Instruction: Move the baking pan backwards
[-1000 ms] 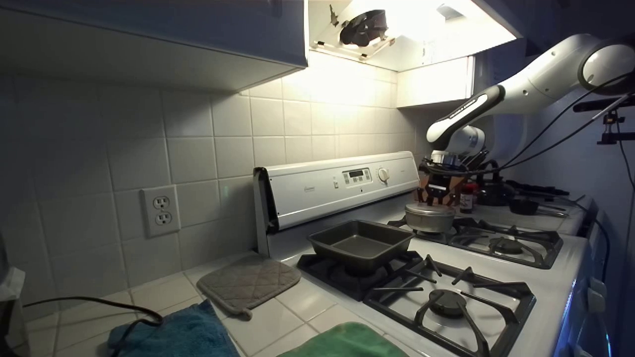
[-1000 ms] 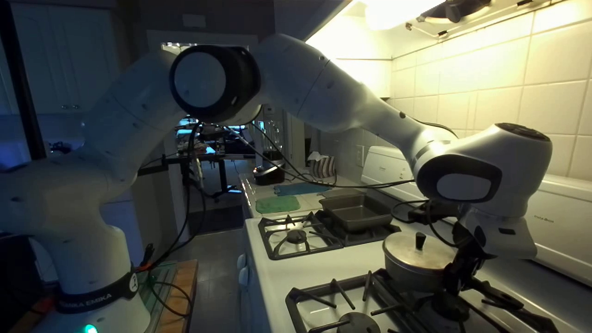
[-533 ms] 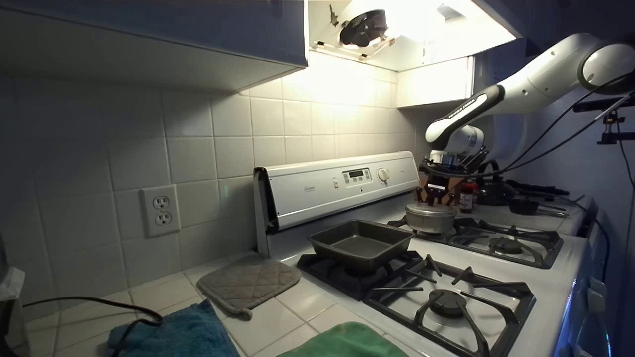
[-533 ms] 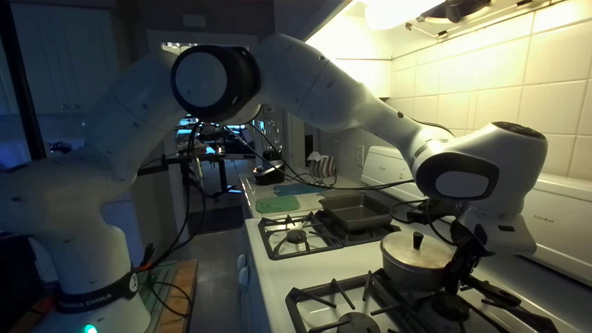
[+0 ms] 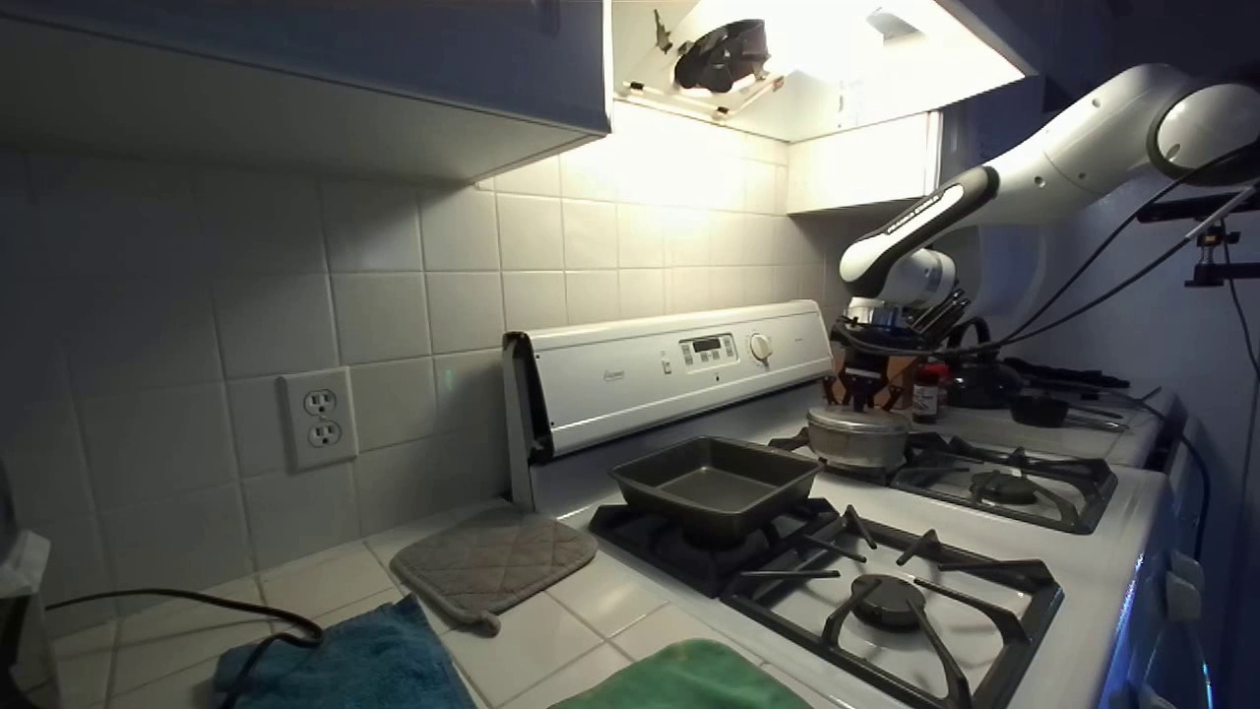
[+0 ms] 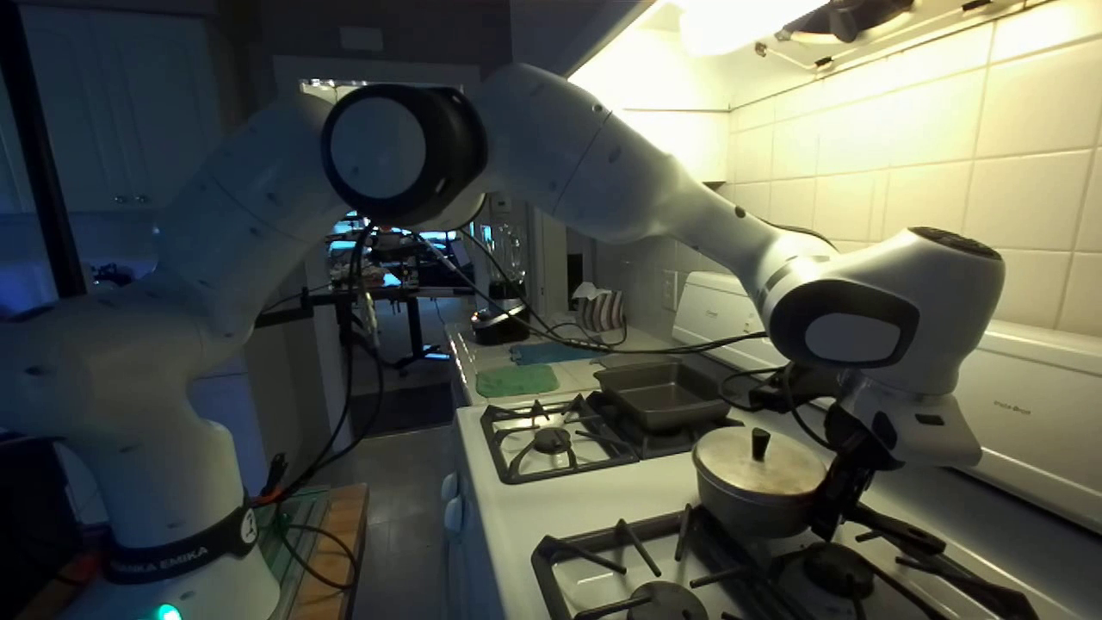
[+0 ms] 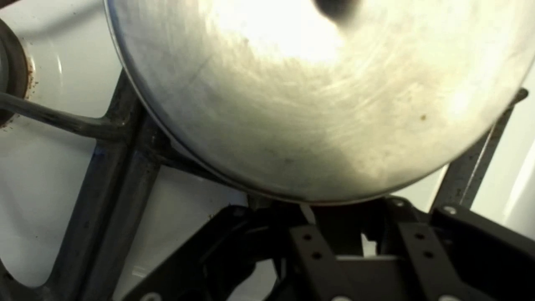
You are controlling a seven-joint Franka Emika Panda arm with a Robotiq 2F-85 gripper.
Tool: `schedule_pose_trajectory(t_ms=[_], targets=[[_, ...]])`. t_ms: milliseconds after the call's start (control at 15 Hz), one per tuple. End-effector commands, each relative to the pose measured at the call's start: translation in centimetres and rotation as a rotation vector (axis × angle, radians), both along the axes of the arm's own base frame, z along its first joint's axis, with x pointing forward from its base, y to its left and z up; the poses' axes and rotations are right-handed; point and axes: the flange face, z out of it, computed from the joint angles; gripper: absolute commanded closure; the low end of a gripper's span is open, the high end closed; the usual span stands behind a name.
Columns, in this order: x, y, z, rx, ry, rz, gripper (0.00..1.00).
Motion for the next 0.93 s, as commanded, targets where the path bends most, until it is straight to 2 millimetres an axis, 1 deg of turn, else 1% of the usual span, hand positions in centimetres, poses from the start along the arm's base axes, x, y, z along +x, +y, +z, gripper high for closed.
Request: schedule_pose_trajectory(t_ms=[0,400,867], targets=[[-0.63,1.63,-0.28,0.038,0.049,0.052,0.88],[-0.76,2.04,-0.31,0.067,0.077,0.065,0.88],[-0.82,2.56,0.47,0.091,0.068,0.080,0.88]])
